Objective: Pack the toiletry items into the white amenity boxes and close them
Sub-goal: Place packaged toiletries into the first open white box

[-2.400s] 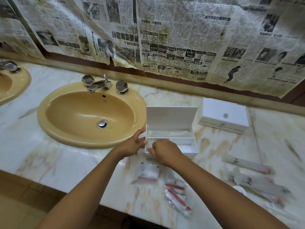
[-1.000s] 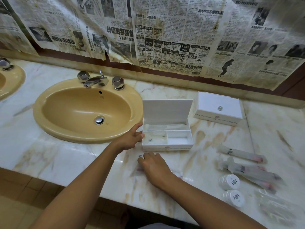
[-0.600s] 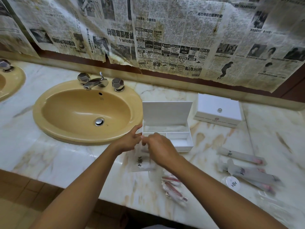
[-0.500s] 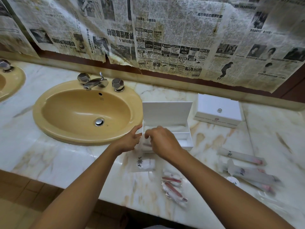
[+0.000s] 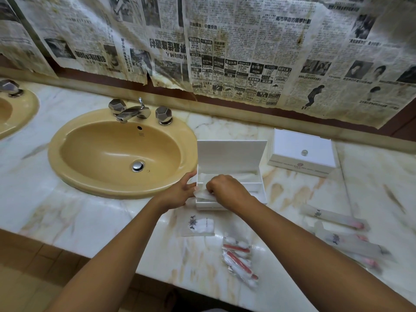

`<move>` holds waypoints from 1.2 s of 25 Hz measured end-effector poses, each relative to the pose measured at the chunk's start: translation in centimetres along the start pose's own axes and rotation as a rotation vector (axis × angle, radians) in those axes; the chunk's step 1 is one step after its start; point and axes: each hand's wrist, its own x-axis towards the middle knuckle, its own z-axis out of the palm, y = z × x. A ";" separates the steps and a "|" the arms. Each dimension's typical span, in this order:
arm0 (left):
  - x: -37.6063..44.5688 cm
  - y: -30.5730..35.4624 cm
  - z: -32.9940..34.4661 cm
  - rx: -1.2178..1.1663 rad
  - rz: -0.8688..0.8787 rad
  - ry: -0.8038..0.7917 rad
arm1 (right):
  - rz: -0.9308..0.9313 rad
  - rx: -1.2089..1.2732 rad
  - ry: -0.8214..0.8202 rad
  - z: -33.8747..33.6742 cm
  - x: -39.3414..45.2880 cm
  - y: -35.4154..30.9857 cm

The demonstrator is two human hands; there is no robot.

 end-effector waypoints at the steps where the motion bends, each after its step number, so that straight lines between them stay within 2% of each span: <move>1: 0.0 0.0 0.0 -0.002 0.000 -0.003 | -0.019 -0.021 -0.015 0.0 0.1 0.0; 4: 0.2 0.0 -0.1 -0.003 -0.011 -0.010 | -0.024 -0.005 -0.038 0.2 0.1 0.0; 7: 0.4 -0.3 -0.3 0.003 -0.019 -0.020 | 0.050 0.036 -0.030 0.4 0.0 -0.4; 10: 0.2 0.0 -0.3 -0.001 -0.029 -0.029 | 0.157 0.097 0.039 0.0 -0.5 -1.1; 13: 0.2 0.1 -0.3 0.001 -0.021 -0.031 | 0.148 0.147 0.089 -0.6 -1.1 -2.2; 20: 0.9 -0.7 -0.5 0.020 0.004 -0.032 | 0.202 0.328 -0.166 0.8 -1.1 -2.6; 27: 1.0 -0.8 -0.4 0.016 0.010 -0.021 | 0.200 0.391 -0.256 1.8 -0.8 -2.6; 30: 0.7 -0.5 -0.2 0.014 0.014 -0.003 | 0.234 0.322 -0.175 1.8 -1.0 -3.0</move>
